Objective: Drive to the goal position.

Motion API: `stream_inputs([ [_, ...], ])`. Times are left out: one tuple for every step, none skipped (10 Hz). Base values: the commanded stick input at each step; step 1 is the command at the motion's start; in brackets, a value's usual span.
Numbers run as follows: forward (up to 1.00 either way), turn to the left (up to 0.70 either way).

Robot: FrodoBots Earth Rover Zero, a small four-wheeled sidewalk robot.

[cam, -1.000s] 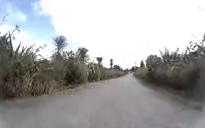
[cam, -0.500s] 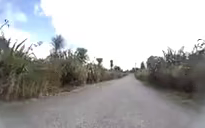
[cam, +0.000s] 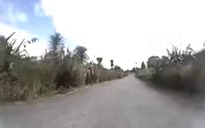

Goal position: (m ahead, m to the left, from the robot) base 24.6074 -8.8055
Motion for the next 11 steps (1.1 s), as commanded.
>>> stream_inputs([
  [0.85, 0.0],
  [0.85, 0.0],
  [0.85, 0.0],
  [0.85, 0.0],
  [0.85, 0.0],
  [0.85, 0.0],
  [0.85, 0.0],
  [0.85, 0.0],
  [0.85, 0.0],
  [0.85, 0.0],
  [0.85, 0.0],
])
